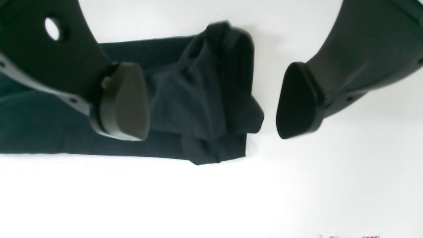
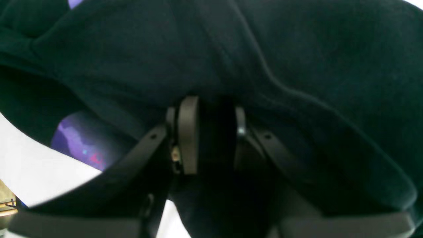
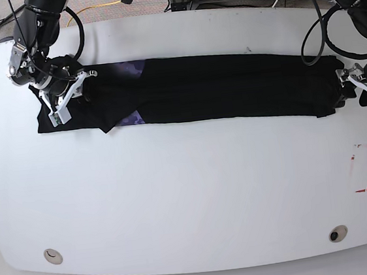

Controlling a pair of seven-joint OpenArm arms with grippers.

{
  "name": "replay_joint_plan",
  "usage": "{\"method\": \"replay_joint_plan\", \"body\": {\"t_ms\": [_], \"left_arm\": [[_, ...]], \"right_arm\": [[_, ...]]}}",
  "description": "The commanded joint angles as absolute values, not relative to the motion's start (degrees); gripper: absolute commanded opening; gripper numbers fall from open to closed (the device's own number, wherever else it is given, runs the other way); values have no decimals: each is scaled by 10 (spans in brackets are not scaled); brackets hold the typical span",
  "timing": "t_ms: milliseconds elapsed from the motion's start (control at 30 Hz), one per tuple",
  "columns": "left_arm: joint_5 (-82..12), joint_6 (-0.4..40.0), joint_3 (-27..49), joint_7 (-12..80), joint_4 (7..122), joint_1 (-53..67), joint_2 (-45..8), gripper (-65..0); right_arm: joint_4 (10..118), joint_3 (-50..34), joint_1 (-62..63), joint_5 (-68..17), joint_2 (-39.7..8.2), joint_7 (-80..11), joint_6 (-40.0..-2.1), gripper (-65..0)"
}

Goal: Fold the T-shirt properly
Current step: 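Grasp the strip end with the left gripper and lift it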

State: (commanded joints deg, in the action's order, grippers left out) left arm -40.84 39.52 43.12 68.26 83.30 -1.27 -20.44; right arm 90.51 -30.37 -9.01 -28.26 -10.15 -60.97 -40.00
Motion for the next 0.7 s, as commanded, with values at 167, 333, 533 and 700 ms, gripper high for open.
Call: {"method": "replay_joint_plan", "body": {"t_ms": [167,333,533,700], "left_arm": [[-406,400,430,682,751,-23,-213,-81],[-384,400,429,645,707,-23,-214,-81],[-385,400,417,644,661,-25,-210,-82],[-424,400,354,645,655,-24,-210,-83]], "right_arm": [[904,-305,-90,-284,-102,-610,-400,-517],[904,-305,-90,-284,-102,-610,-400,-518],[904,-305,-90,-286,-102,-610,-400,-518],[904,-305,-90,-287,-100,-610,-400,-518]]}}
